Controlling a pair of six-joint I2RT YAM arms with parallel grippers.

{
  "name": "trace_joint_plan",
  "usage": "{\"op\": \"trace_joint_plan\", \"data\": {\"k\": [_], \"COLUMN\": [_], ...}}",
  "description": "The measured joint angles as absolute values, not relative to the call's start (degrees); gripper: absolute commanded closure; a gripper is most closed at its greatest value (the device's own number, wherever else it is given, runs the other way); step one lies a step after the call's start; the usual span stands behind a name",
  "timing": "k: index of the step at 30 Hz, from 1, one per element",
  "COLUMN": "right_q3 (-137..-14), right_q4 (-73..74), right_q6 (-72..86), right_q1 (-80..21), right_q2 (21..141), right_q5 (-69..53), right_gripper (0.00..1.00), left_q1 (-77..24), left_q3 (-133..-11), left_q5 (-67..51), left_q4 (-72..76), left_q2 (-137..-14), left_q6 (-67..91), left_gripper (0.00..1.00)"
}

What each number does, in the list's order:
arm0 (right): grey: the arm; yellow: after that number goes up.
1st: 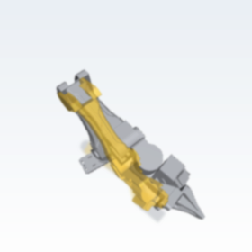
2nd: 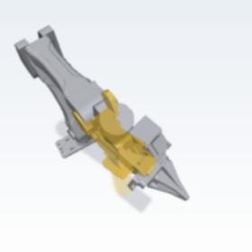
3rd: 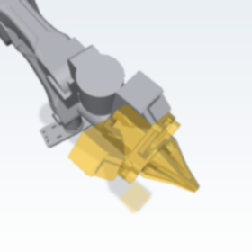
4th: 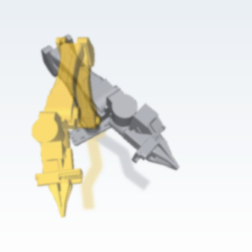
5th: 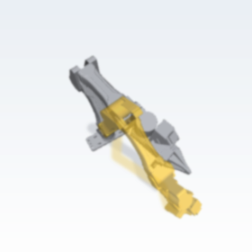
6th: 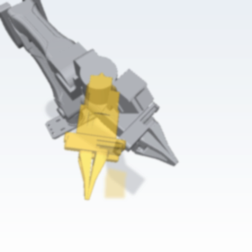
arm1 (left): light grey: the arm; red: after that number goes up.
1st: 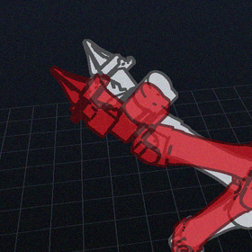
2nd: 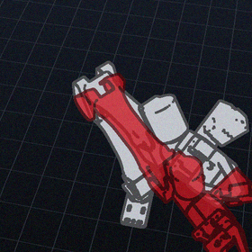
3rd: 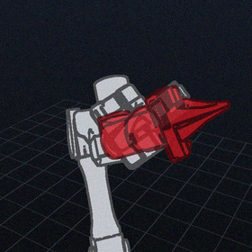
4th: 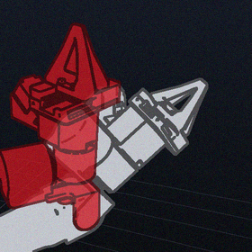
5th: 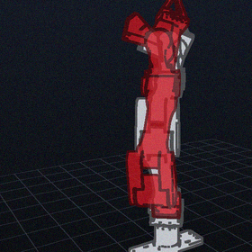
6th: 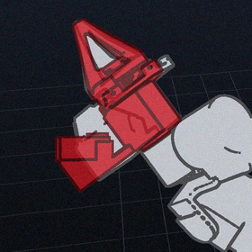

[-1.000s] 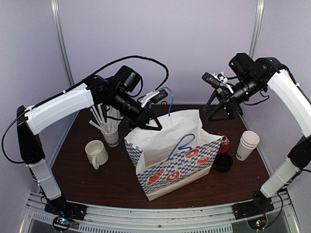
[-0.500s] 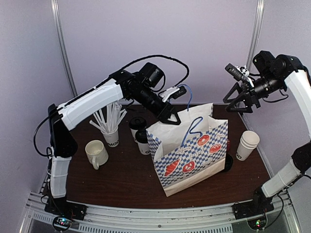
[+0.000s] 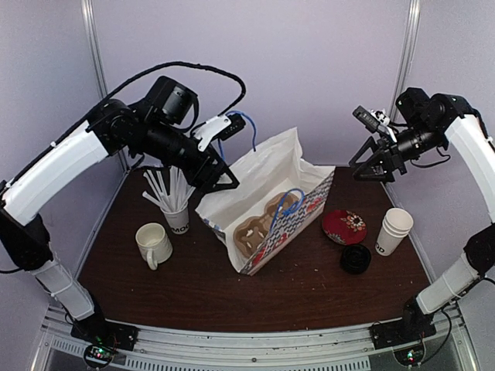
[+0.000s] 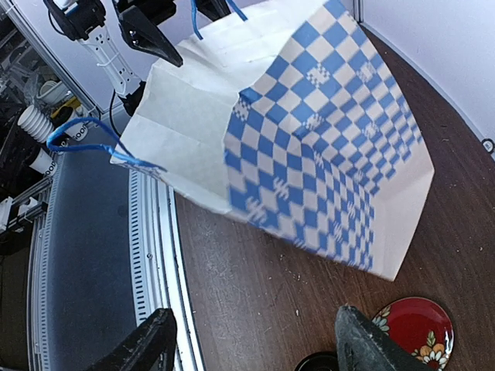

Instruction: Pack the takeout coffee

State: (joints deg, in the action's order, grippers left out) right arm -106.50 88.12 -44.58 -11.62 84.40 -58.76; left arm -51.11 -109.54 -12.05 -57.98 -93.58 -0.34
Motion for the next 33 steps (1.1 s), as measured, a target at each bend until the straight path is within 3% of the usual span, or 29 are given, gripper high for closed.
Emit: {"op": "trace_joint_plan", "data": {"k": [4, 10, 19, 25, 33], "right_q3": [-104.42, -104.27, -104.29, -104.29, -104.27], "right_q4": [86.08, 84.27, 82.11, 77.97, 74.94], "right_q6": [-43.46, -41.76, -39.83, -36.10, -33.76], "right_q1": [-11.60, -11.60, -11.60, -11.60, -11.60], "right_q2": [84.33, 85.25, 86.04, 86.04, 85.69], "right_q5": [-58.96, -60.38, -61.01, -58.06, -57.74], "right_gripper": [0.27, 0.27, 0.28, 0.28, 0.27], "left_q1": [-51.05, -51.00, -50.94, -50.94, -50.94], "left_q3": [-101.97, -98.72, -100.71, -100.95, -102.67], "left_q5": [-6.20, -6.70, -13.65, -20.18, -30.79], "left_q4": [-56.38, -54.54, -51.53, -48.25, -44.62], "left_q2": [-88.71, -93.30, -95.50, -95.83, -98.39], "left_q6": [-0.32, -0.27, 1.04, 1.72, 4.05], "left_gripper": [0.30, 0.42, 0.69, 0.77, 0.80]}}
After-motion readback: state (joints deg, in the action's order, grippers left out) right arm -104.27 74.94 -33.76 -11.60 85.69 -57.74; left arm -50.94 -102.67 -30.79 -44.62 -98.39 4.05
